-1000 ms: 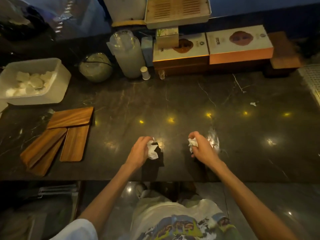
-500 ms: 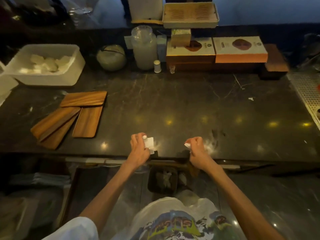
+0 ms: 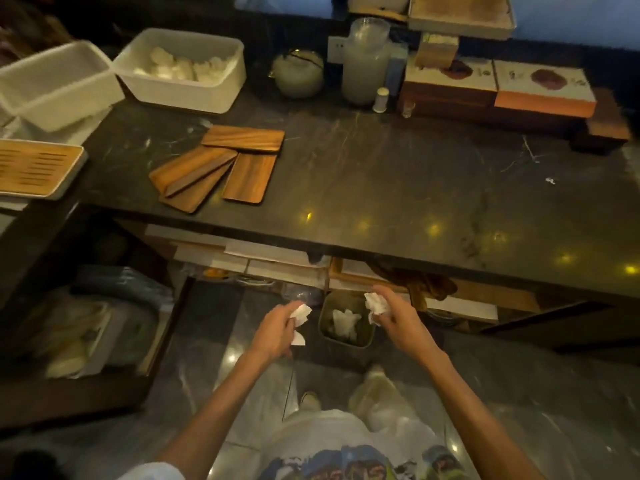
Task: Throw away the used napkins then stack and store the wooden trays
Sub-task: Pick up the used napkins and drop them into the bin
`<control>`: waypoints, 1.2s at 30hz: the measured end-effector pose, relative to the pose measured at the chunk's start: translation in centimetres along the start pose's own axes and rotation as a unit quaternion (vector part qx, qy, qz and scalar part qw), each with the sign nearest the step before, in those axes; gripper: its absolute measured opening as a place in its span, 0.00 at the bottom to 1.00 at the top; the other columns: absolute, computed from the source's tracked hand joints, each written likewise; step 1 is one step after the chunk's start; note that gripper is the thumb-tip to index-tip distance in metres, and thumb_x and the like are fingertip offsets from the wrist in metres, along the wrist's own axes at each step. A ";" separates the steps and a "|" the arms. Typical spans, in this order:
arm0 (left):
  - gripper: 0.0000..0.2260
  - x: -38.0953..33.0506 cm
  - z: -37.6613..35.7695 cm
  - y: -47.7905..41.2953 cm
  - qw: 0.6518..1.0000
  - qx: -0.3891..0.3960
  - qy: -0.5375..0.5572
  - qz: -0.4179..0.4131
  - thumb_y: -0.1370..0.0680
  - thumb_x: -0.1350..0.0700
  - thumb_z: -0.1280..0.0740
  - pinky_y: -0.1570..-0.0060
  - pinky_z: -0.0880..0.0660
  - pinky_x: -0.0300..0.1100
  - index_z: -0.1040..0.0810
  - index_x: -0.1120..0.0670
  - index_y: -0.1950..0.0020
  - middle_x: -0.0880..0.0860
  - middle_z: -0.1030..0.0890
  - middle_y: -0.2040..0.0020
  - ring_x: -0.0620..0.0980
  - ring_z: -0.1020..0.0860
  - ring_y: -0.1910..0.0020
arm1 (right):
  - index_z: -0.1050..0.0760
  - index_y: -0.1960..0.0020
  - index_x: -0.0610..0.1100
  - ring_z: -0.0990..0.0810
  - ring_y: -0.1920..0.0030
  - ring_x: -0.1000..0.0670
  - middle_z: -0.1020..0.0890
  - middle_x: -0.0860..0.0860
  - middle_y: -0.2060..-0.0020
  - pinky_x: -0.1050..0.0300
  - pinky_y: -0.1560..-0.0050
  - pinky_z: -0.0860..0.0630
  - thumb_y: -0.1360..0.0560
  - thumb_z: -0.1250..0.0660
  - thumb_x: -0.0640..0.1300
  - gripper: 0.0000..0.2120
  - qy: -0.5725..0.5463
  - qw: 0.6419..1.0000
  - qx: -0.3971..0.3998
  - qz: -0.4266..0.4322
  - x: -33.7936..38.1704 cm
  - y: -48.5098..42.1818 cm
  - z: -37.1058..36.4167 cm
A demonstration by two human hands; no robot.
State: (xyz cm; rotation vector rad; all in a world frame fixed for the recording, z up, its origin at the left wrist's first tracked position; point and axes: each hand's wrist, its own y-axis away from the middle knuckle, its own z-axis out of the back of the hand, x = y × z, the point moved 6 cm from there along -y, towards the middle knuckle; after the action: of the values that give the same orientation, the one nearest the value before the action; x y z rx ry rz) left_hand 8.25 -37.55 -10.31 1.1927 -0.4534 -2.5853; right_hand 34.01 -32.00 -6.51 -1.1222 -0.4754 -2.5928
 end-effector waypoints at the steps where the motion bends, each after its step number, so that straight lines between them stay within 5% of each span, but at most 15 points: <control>1: 0.17 0.0 0.2 0.5 1.000 -0.007 -0.010 -0.004 0.20 0.62 0.40 0.74 0.22 0.36 0.25 0.48 0.34 0.53 0.27 0.43 0.56 0.22 0.49 | 0.29 0.32 0.48 0.27 0.36 0.50 0.25 0.49 0.37 0.55 0.36 0.28 0.23 0.34 0.36 0.22 0.015 1.000 -0.010 0.012 0.4 0.5 -0.2; 5: 0.14 -0.5 0.1 1.8 0.998 -0.027 -0.056 -0.029 0.22 0.62 0.39 0.47 0.24 0.43 0.22 0.51 0.39 0.52 0.26 0.47 0.54 0.22 0.46 | 0.25 0.35 0.47 0.30 0.37 0.53 0.28 0.49 0.37 0.62 0.38 0.33 0.23 0.37 0.34 0.18 0.028 0.999 -0.018 -0.017 0.0 2.2 -0.5; 7: 0.13 -0.8 -0.4 2.3 0.999 -0.030 -0.041 -0.019 0.22 0.60 0.39 0.43 0.28 0.43 0.22 0.52 0.40 0.51 0.28 0.47 0.54 0.23 0.45 | 0.28 0.33 0.47 0.31 0.34 0.50 0.31 0.49 0.34 0.62 0.37 0.34 0.24 0.37 0.34 0.20 0.004 0.998 0.003 -0.057 -0.9 2.9 -0.3; 13: 0.12 -3.4 -3.8 3.5 0.998 0.015 0.067 -0.005 0.18 0.48 0.45 0.48 0.26 0.42 0.25 0.44 0.41 0.49 0.31 0.43 0.43 0.26 0.48 | 0.33 0.29 0.48 0.36 0.31 0.48 0.40 0.50 0.30 0.61 0.35 0.39 0.23 0.40 0.32 0.25 -0.081 0.984 0.052 -0.148 -4.8 7.2 2.2; 17: 0.09 -5.2 -6.8 4.0 0.999 -0.003 0.048 -0.023 0.20 0.55 0.39 0.46 0.27 0.42 0.23 0.47 0.42 0.49 0.30 0.43 0.45 0.27 0.45 | 0.30 0.31 0.54 0.32 0.36 0.53 0.33 0.52 0.37 0.63 0.37 0.38 0.22 0.41 0.33 0.25 -0.059 0.985 0.017 -0.163 -8.2 10.2 4.2; 21: 0.10 -6.4 -9.5 4.6 0.998 -0.007 0.044 -0.035 0.23 0.62 0.37 0.53 0.30 0.38 0.21 0.48 0.54 0.50 0.27 0.48 0.43 0.25 0.50 | 0.27 0.38 0.66 0.29 0.46 0.62 0.29 0.59 0.43 0.70 0.51 0.33 0.22 0.36 0.40 0.23 -0.074 0.986 0.002 -0.149 -10.1 11.8 5.4; 25: 0.12 -5.9 -11.3 5.0 0.998 -0.005 0.066 -0.016 0.24 0.66 0.36 0.53 0.28 0.38 0.20 0.52 0.62 0.53 0.25 0.52 0.45 0.23 0.53 | 0.28 0.51 0.75 0.28 0.47 0.61 0.29 0.65 0.48 0.72 0.52 0.33 0.24 0.33 0.39 0.27 -0.058 0.987 0.016 -0.148 -11.1 12.6 5.0; 29: 0.12 -5.8 -11.7 5.0 0.996 -0.018 0.086 -0.005 0.24 0.67 0.37 0.52 0.27 0.41 0.19 0.56 0.63 0.55 0.24 0.53 0.48 0.23 0.54 | 0.30 0.52 0.81 0.27 0.47 0.61 0.28 0.65 0.48 0.70 0.49 0.33 0.25 0.31 0.41 0.30 -0.065 0.989 0.029 -0.126 -10.9 11.4 4.6; 33: 0.11 -4.7 -10.7 4.2 0.993 -0.043 0.103 0.032 0.25 0.69 0.39 0.52 0.31 0.38 0.19 0.60 0.61 0.57 0.25 0.53 0.50 0.24 0.54 | 0.26 0.51 0.73 0.23 0.46 0.53 0.24 0.62 0.51 0.67 0.48 0.31 0.28 0.27 0.38 0.28 -0.074 0.989 0.019 -0.124 -9.4 8.6 3.4; 36: 0.09 -1.5 -11.7 2.3 0.987 -0.002 0.140 0.073 0.25 0.67 0.39 0.47 0.32 0.40 0.21 0.58 0.54 0.56 0.30 0.46 0.48 0.28 0.49 | 0.20 0.42 0.56 0.24 0.41 0.49 0.22 0.50 0.45 0.61 0.43 0.31 0.27 0.29 0.36 0.19 -0.080 0.981 0.050 -0.172 -9.4 5.9 0.4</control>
State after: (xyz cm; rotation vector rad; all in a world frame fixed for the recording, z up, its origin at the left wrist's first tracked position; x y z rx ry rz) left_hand 18.46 -41.15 -15.64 1.4366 -0.4558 -2.2504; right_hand 42.72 -36.11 -12.16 -1.3210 -0.8988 -2.7342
